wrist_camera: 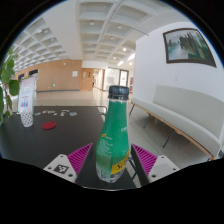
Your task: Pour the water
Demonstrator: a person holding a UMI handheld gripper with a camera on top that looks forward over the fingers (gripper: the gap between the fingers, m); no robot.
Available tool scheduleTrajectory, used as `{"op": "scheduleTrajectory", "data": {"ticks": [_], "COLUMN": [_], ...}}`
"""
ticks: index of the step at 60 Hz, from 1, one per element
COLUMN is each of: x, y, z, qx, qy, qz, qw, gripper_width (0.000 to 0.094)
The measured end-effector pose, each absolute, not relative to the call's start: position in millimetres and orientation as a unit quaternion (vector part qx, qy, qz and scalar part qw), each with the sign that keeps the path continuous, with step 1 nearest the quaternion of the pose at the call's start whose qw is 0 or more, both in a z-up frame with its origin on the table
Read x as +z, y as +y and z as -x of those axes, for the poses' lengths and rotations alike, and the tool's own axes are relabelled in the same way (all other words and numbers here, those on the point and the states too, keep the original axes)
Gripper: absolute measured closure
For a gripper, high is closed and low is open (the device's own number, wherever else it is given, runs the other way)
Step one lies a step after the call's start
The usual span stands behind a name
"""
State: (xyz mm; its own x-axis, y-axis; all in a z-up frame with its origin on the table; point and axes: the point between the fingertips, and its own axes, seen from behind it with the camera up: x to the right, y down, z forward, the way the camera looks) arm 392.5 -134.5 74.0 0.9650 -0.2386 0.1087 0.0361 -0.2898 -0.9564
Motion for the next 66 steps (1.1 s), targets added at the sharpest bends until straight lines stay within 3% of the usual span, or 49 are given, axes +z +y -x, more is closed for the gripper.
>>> {"op": "scheduleTrajectory", "data": {"ticks": [6,20,29,36,44,52,61,66], "x": [73.6,84.5,131.1,194.4,287.3,342.1,355.1,331.2], "y": [-123.7,-123.5,-118.2,-100.9,-60.5,3.0,68.3,100.3], "z": [-393.6,-405.6,-406.2,-398.0,-355.4,-267.1,-156.3,-103.9], "qx": [-0.119,-0.150,-0.214,-0.303,-0.453,-0.563,-0.663,-0.696], "qy": [0.062,0.083,0.083,0.056,-0.053,-0.205,-0.357,-0.433], "qz": [0.788,0.779,0.761,0.731,0.657,0.571,0.440,0.371], "qw": [0.600,0.603,0.607,0.609,0.601,0.561,0.489,0.437], "gripper_width": [0.0371,0.0532,0.0535,0.0533,0.0532,0.0532,0.0534,0.0534]}}
